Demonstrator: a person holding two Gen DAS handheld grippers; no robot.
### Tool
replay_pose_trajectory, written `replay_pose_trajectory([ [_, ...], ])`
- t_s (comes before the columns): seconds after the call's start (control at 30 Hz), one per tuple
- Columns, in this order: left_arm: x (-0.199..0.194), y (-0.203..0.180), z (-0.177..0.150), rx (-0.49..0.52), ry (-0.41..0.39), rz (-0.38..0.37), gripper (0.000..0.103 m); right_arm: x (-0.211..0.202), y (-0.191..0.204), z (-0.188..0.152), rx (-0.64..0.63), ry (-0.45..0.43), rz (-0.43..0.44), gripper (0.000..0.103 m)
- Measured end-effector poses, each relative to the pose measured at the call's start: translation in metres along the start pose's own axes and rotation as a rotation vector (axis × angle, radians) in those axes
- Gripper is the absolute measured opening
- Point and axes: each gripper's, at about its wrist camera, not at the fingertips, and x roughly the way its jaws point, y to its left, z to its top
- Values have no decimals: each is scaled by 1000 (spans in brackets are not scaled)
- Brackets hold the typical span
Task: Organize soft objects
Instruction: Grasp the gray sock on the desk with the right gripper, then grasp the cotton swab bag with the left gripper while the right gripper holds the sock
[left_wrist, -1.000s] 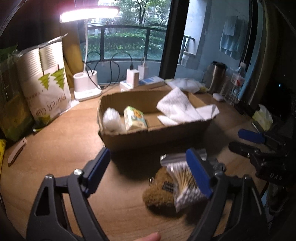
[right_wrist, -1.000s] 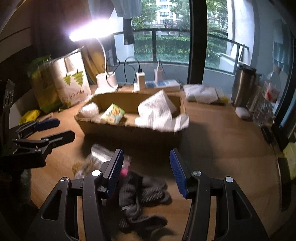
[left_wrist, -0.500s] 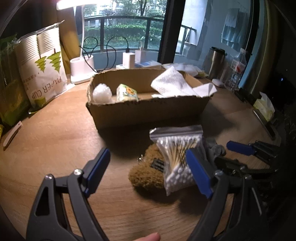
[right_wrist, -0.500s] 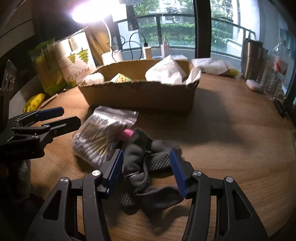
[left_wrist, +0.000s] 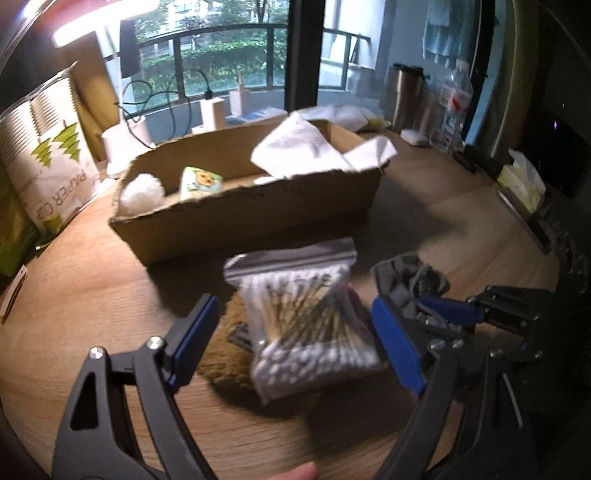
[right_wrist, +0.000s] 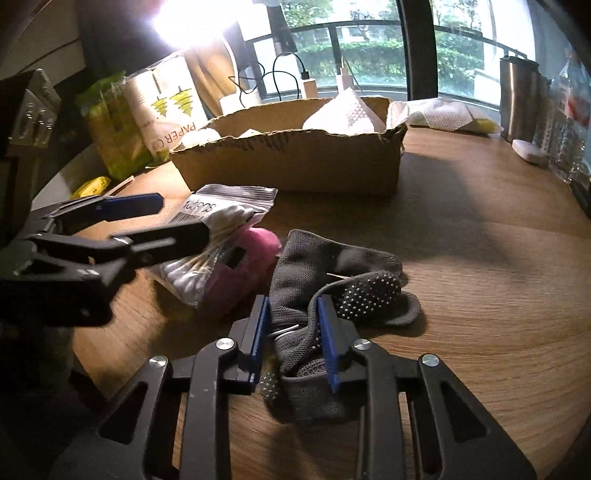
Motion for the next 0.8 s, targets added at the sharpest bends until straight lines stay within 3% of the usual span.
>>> replay_pose_trajectory([
  [0.17,17,-5,0,3,53,36,86,-10,-19,-3,32,-21,-12,27],
  [0.27,18,-4,1,-5,39,37,85,-17,-31,-3,57,-40,-15,27],
  [0.3,17,-3,1,-4,31,34,79,-19,-34,-4,61,-43,-15,27],
  [0.33,16,-3,1,1,29,30,64,-20,-36,-4,65,-47,-15,27],
  [0.43,15,-5,2,16,31,24,51,-23,-38,-2,70,-58,-17,27],
  [0.8,-8,4,7,18,-26,-10,46,-28,-24,16,36,-82,-27,27],
])
